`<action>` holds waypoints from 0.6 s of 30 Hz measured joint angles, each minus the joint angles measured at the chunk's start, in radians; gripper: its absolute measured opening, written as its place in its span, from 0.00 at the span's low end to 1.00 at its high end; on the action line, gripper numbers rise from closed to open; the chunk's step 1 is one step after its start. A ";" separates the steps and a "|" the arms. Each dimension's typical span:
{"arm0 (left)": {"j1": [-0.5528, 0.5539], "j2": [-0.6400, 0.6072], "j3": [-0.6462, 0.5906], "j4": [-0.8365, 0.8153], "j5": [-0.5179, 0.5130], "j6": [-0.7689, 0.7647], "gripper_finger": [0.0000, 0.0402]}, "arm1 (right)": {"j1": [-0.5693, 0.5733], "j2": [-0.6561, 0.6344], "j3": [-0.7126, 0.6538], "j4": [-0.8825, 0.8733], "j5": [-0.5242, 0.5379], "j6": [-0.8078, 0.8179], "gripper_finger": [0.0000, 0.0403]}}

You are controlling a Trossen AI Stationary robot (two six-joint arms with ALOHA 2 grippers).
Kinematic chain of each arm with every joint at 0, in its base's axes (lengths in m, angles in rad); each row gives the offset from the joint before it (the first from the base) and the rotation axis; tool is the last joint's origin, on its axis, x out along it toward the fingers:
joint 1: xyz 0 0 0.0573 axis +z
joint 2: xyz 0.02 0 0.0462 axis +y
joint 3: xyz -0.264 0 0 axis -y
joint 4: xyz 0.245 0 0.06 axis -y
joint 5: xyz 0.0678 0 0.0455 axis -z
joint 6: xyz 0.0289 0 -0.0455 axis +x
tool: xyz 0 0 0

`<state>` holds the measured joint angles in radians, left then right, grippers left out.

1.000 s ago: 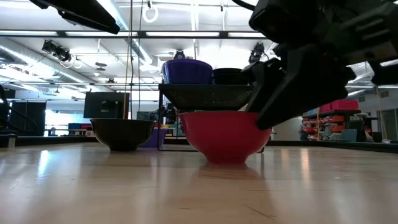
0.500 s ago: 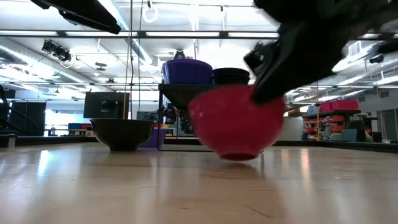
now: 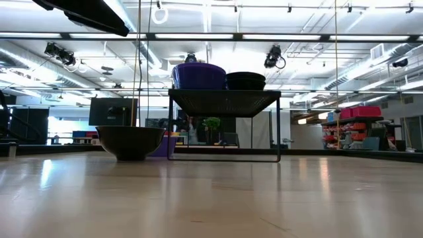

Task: Pick & Place Mini bowls
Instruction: Stack the red patterned bowl on the red patterned bowl on the shelf

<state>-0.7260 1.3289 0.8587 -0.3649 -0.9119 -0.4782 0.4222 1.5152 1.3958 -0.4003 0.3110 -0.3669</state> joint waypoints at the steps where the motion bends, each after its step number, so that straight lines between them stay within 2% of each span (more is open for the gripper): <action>1: 0.001 0.000 0.000 0.000 0.000 0.000 0.45 | -0.028 0.004 0.043 -0.021 0.007 -0.037 0.01; 5: 0.006 0.000 0.000 -0.006 0.000 0.000 0.45 | -0.177 0.003 0.166 -0.045 0.014 -0.138 0.01; 9: 0.006 0.000 0.000 -0.006 0.000 0.001 0.45 | -0.358 0.019 0.250 -0.064 -0.002 -0.174 0.01; 14: 0.010 0.000 0.000 -0.007 0.000 0.001 0.45 | -0.575 0.089 0.314 -0.071 -0.147 -0.171 0.01; 18: 0.019 0.000 0.000 -0.010 0.000 0.003 0.45 | -0.693 0.172 0.347 -0.067 -0.254 -0.169 0.01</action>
<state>-0.7074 1.3289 0.8585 -0.3750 -0.9123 -0.4751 -0.2709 1.6872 1.7428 -0.4670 0.0573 -0.5362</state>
